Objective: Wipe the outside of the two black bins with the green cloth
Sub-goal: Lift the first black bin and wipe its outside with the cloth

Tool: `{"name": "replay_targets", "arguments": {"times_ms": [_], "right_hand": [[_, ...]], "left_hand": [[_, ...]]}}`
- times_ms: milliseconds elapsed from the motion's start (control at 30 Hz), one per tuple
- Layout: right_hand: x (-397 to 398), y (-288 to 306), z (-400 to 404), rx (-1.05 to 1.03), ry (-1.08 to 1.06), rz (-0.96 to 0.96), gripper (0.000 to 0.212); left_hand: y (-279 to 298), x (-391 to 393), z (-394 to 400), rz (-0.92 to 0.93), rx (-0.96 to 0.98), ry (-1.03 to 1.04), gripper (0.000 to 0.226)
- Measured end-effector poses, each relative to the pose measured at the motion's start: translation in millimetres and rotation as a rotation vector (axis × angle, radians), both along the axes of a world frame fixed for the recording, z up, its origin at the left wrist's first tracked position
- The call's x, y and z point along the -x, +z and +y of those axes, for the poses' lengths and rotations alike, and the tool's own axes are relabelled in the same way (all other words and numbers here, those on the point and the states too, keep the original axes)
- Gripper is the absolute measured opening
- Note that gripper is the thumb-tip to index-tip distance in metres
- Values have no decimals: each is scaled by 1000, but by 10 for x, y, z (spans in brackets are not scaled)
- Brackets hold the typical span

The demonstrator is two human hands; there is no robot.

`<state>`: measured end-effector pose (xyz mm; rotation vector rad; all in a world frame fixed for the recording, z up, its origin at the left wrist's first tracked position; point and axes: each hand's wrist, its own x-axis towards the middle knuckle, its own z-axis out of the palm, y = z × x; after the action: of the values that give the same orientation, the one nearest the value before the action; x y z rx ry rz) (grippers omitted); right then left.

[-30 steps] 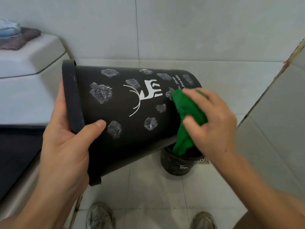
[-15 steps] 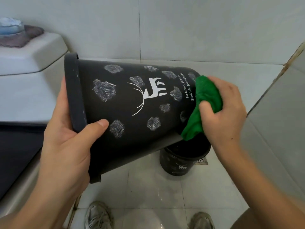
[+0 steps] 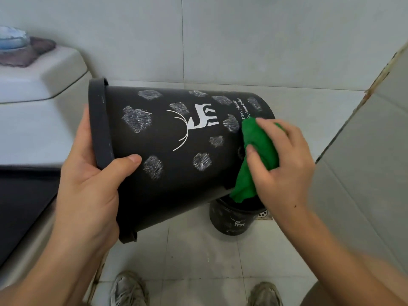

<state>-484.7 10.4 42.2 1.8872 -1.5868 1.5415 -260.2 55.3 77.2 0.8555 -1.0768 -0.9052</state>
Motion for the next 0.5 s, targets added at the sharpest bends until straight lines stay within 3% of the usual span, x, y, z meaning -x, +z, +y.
{"name": "replay_targets", "arguments": {"times_ms": [67, 233, 433, 500], "right_hand": [[31, 64, 8, -39, 14, 28, 39], [241, 123, -112, -126, -49, -132, 41], [97, -203, 140, -86, 92, 129, 38], [139, -188, 99, -55, 87, 131, 37]], "left_hand": [[14, -17, -2, 11, -13, -19, 77], [5, -20, 6, -29, -3, -68, 81], [-45, 40, -44, -8, -29, -60, 81], [-36, 54, -41, -12, -11, -64, 82]]}}
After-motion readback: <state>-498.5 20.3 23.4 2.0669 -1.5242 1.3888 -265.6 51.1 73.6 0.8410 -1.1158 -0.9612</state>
